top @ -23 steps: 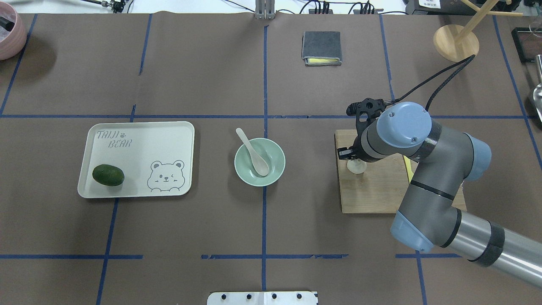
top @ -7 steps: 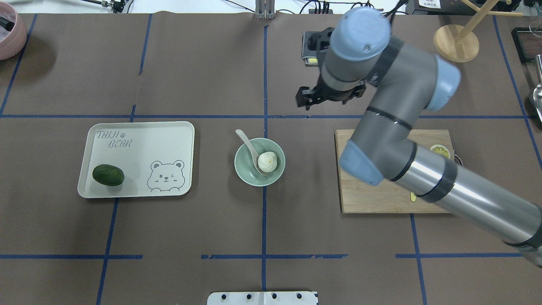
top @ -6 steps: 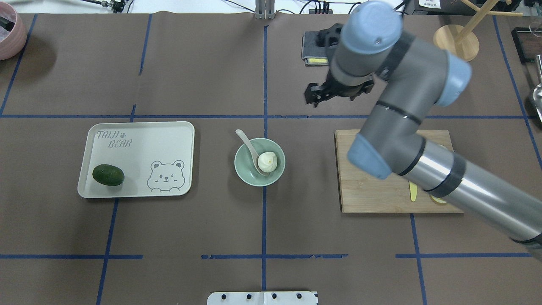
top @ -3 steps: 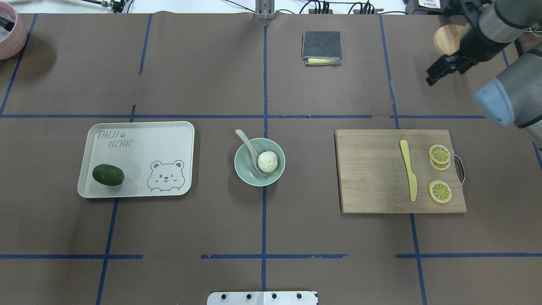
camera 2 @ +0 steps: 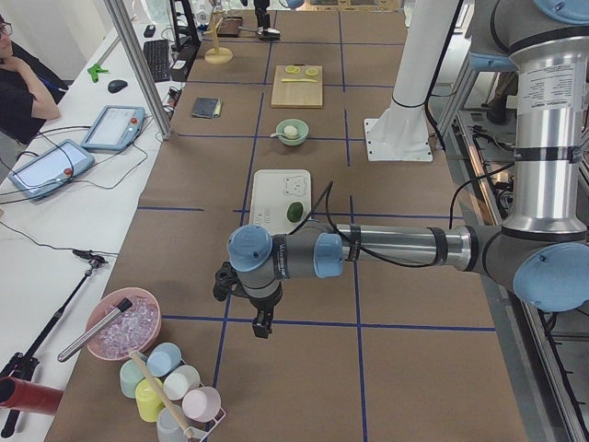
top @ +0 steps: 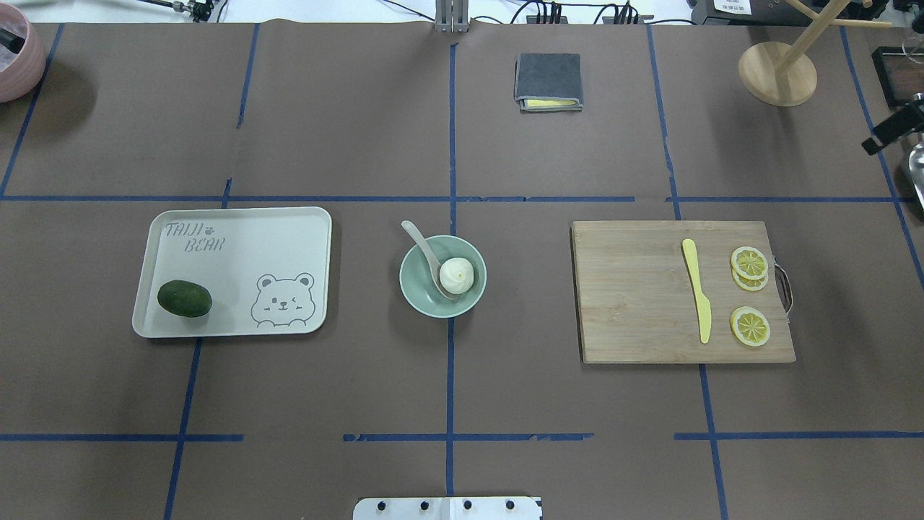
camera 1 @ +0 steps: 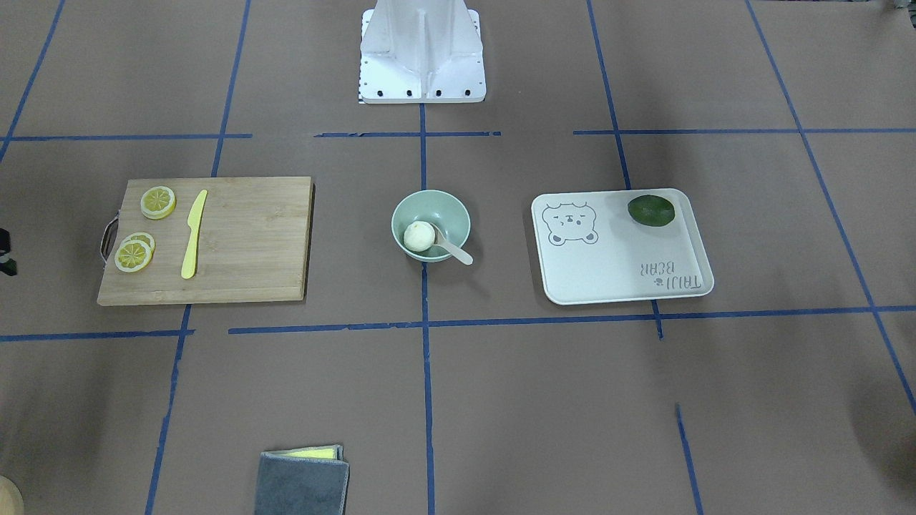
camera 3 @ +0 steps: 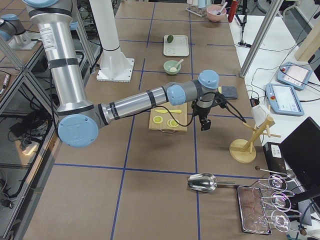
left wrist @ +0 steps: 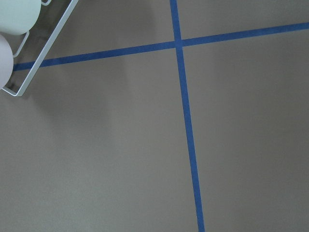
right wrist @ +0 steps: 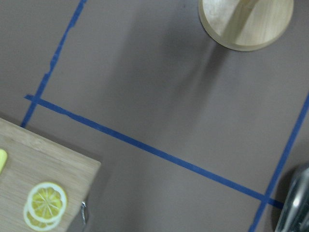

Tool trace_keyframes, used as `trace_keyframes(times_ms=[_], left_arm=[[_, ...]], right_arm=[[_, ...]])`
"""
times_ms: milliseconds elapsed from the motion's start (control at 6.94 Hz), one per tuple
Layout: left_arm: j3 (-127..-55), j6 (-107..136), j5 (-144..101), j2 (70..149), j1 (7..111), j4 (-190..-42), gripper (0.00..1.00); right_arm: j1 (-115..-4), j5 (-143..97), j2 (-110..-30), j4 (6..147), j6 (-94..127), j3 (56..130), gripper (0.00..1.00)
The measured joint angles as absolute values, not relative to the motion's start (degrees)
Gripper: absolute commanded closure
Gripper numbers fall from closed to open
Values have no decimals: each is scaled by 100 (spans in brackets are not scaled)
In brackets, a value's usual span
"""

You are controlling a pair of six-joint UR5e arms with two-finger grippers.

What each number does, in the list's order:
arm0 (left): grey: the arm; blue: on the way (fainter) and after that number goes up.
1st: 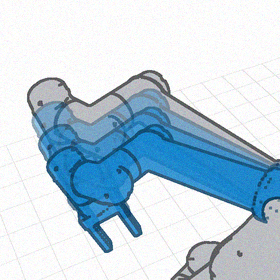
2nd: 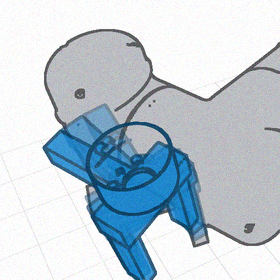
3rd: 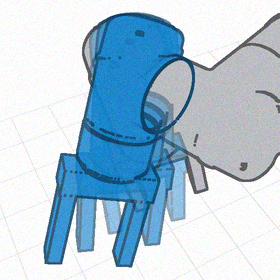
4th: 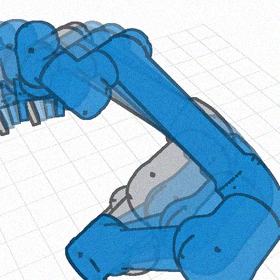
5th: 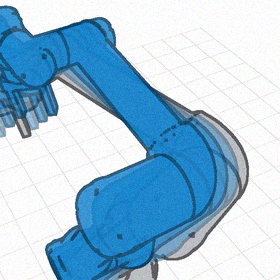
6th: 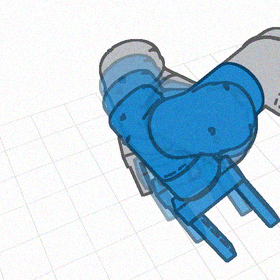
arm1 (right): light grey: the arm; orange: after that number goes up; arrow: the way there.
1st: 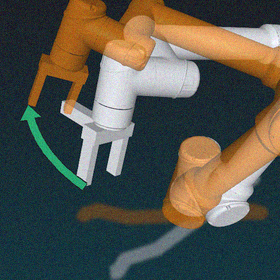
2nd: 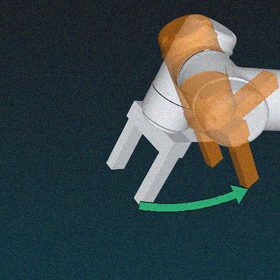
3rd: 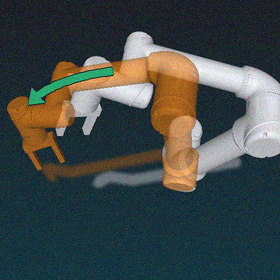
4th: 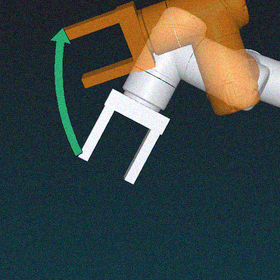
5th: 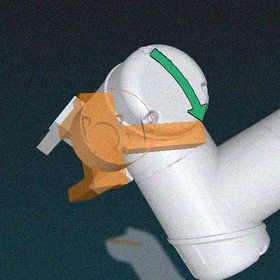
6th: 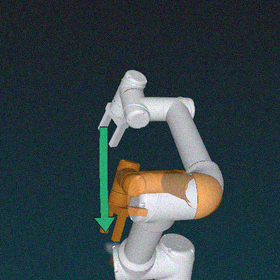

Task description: Put spoon and bun in bowl

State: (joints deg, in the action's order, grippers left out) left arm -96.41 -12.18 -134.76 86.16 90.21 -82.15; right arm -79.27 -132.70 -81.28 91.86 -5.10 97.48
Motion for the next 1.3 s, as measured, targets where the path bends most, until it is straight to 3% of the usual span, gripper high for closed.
trace_keyframes(times_ms=[576, 1297], left_arm=[[-9722, -1263, -13460, 8666, 9025, -8233, 0], [-9720, -1265, -13425, 8651, 9025, -8228, 0]], right_arm=[[-8959, -13243, -9573, 9149, -1037, 9729, 0], [-9113, -13243, -9860, 9133, -992, 9727, 0]])
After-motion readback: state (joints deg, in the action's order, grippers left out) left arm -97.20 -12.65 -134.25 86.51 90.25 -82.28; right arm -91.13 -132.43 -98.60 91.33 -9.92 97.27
